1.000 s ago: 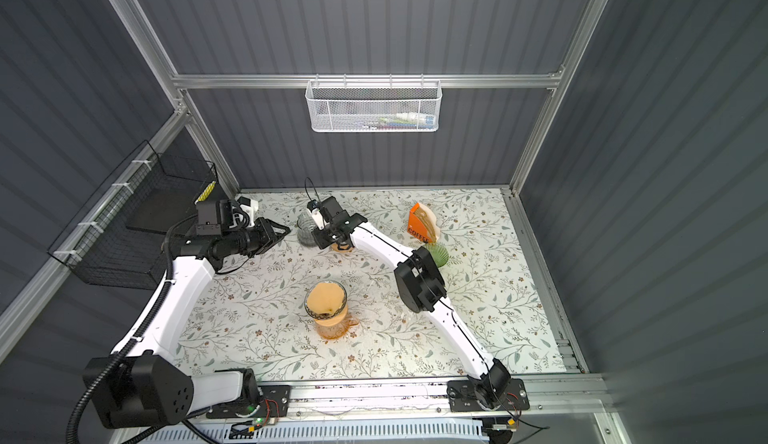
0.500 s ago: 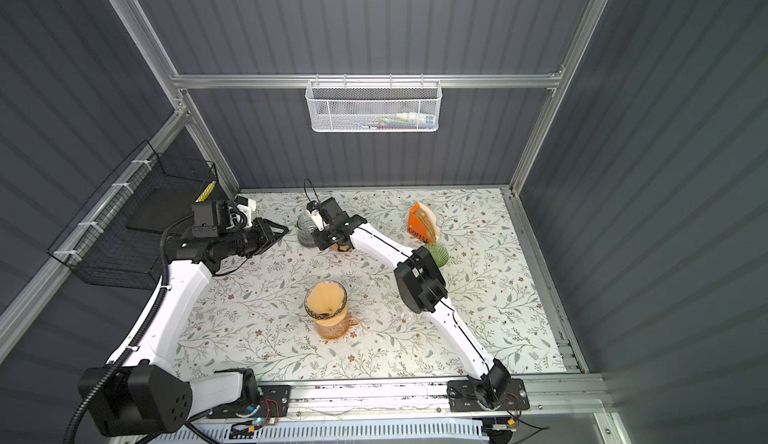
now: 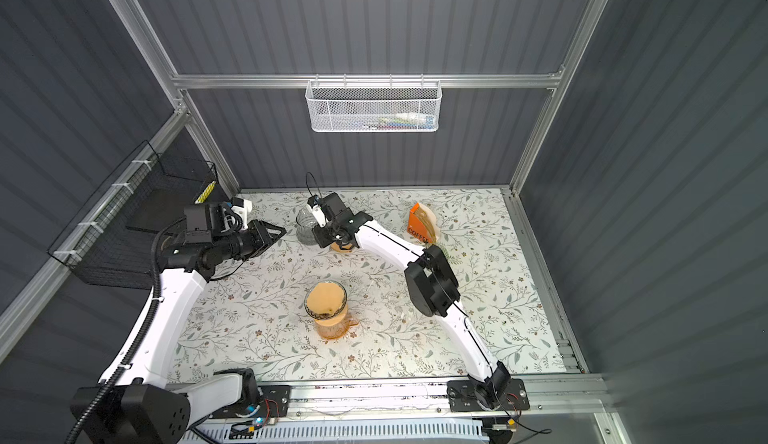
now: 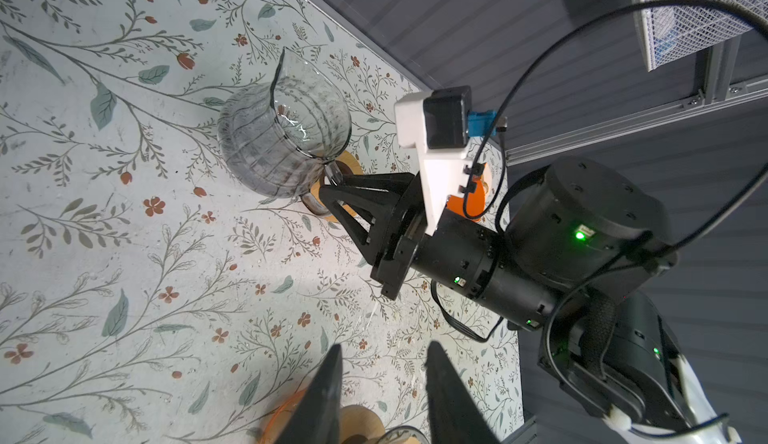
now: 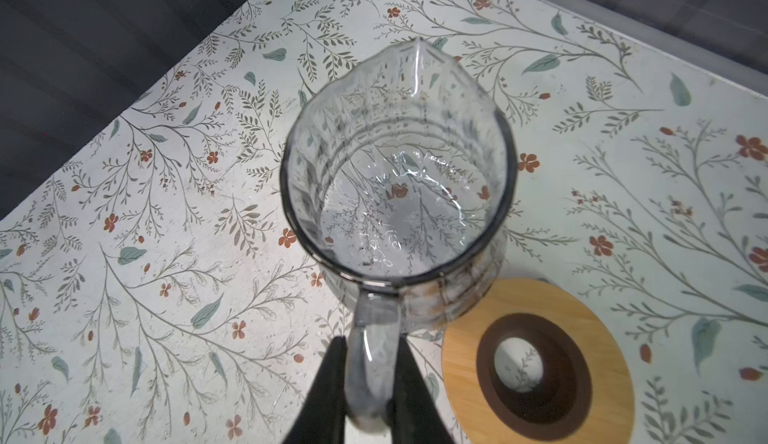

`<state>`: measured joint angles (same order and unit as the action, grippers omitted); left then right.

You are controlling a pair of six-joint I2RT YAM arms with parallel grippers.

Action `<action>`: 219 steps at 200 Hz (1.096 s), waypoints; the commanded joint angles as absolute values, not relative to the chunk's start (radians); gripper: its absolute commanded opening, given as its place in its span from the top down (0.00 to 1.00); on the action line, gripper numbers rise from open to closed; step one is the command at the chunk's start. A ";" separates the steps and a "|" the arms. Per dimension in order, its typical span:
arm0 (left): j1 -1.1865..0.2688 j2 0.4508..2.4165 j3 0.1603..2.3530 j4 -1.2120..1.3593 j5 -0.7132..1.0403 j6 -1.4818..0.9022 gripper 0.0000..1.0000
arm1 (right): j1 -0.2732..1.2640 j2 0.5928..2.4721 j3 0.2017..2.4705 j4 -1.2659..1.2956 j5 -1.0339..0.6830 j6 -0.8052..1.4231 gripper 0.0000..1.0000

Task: Place the coffee filter in the dripper
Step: 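Grasp the glass pitcher by its handle with the right gripper, then lift and carry the glass pitcher toward the robot with the right gripper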

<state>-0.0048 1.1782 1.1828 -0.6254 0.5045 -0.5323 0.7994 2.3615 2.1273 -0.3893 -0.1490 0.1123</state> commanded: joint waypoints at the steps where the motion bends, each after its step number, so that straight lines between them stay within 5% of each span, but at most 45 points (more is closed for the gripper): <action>1: 0.005 1.164 1.214 -0.691 0.494 -0.475 0.65 | 0.802 2.282 2.088 -0.313 -0.131 0.127 1.00; 90: 0.005 1.185 1.240 -0.651 0.552 -0.442 0.64 | 0.801 2.023 1.858 -0.315 -0.040 0.132 1.00; 219: 0.005 1.265 1.264 -0.596 0.621 -0.367 0.62 | 0.816 1.286 1.224 -0.379 0.102 0.251 1.00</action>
